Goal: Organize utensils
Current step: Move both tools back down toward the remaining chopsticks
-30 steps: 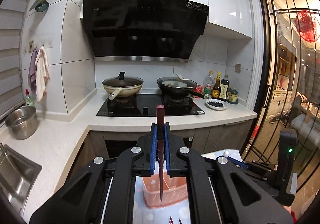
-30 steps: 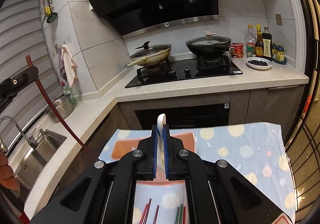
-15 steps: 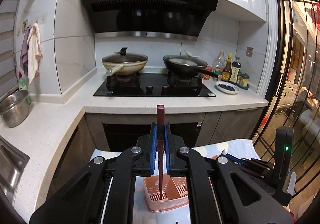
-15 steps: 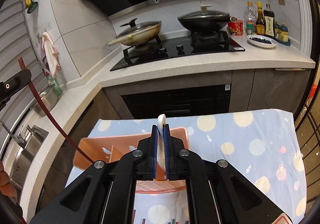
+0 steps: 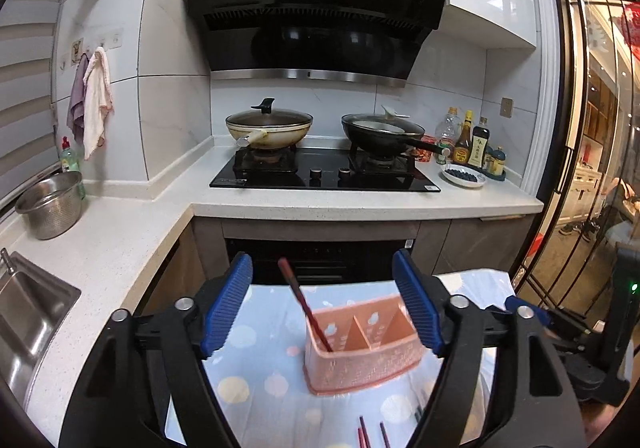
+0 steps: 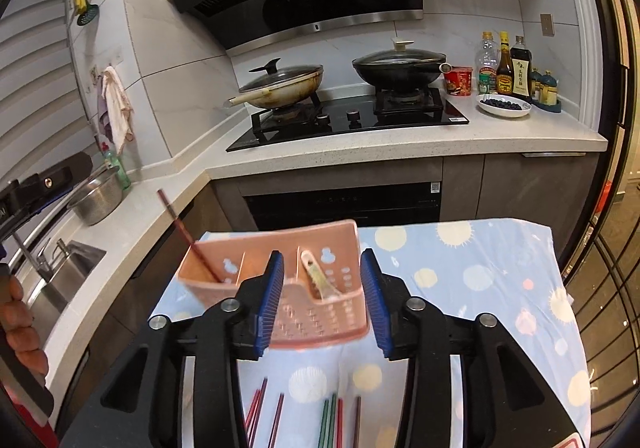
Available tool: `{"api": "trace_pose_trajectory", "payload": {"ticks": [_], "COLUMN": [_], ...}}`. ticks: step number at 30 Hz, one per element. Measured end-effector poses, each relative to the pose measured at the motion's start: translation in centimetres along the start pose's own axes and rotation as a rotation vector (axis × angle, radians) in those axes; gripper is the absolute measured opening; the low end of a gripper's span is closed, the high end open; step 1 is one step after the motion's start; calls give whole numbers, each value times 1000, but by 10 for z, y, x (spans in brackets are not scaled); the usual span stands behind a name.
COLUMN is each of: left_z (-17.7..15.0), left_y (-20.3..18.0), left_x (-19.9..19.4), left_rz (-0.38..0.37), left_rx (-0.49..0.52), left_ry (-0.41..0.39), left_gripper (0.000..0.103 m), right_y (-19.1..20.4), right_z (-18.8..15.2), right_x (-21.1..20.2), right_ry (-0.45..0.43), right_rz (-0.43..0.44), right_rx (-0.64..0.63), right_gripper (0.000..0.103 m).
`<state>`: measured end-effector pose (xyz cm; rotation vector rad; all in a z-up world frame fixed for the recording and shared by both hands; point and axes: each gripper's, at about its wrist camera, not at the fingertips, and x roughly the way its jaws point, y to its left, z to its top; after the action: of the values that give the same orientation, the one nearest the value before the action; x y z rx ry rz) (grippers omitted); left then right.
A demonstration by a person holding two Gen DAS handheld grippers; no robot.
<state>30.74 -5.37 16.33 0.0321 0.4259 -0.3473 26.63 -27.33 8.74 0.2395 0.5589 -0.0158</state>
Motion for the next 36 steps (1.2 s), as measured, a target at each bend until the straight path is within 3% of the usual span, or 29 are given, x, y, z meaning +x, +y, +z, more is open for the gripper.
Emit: {"api": "trace_pose_trajectory", "payload": {"ticks": [6, 16, 26, 36], "left_z": [-40, -131, -205, -259], "left_y": [-3, -3, -14, -21], "left_x": [-36, -77, -91, -78], "left_rz": [0, -9, -29, -23], "left_rx": [23, 10, 19, 16], "left_ry": [45, 180, 307, 437], "left_gripper": [75, 75, 75, 74], "right_y": [-2, 3, 4, -9], "right_z": [-46, -141, -207, -233], "right_x": [-48, -98, -105, -90], "right_ry": [28, 87, 167, 223], "right_rz": [-9, -106, -158, -163], "right_rx": [7, -14, -21, 10], "right_gripper": [43, 47, 47, 47]}}
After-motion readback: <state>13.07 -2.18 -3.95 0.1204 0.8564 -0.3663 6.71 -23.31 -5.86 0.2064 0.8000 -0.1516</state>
